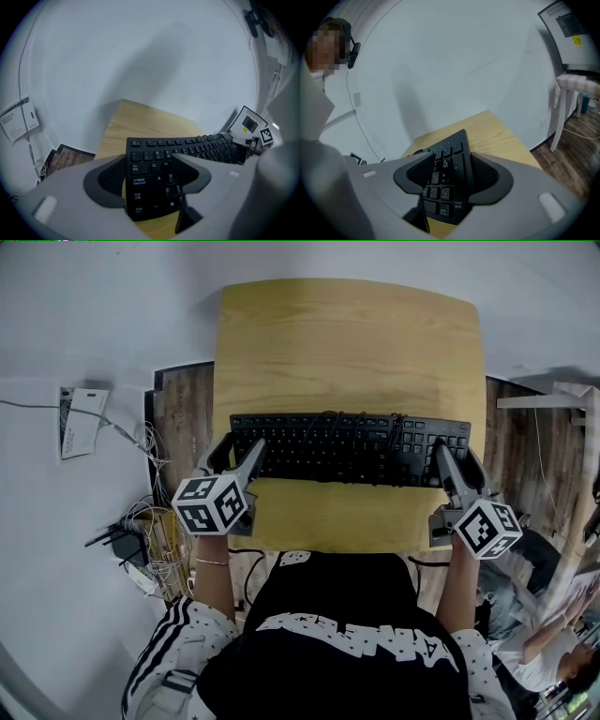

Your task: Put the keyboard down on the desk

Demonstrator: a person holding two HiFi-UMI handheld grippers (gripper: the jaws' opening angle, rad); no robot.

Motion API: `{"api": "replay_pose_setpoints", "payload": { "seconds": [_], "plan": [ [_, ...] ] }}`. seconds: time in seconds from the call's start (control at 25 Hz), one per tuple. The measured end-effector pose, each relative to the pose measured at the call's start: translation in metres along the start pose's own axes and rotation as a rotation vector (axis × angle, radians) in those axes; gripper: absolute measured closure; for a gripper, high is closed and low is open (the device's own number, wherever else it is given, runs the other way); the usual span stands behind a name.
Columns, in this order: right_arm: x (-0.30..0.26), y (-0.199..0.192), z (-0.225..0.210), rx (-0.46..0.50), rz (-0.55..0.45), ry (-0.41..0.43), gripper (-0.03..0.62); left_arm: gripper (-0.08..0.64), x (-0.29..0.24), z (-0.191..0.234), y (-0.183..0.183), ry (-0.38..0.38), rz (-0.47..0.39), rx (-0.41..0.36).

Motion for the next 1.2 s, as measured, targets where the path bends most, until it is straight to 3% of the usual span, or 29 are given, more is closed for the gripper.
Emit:
{"api": "replay_pose_setpoints", "payload": {
  "seconds": [1.2],
  "plan": [
    [-0.017, -0.023, -0.022, -0.027, 0.124, -0.018, 0.333, 0.272, -0.008, -0.002, -0.004, 0.044, 0.045, -0.015]
  ]
}}
Point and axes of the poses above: the fingertips, and each gripper's own axes: x backward along the fingers, z to its left, y out of its top, the point moved 6 cm from there along x, backward along the fingers, and after that the axes turned 2 degrees about -z, right-handed, at the moved point
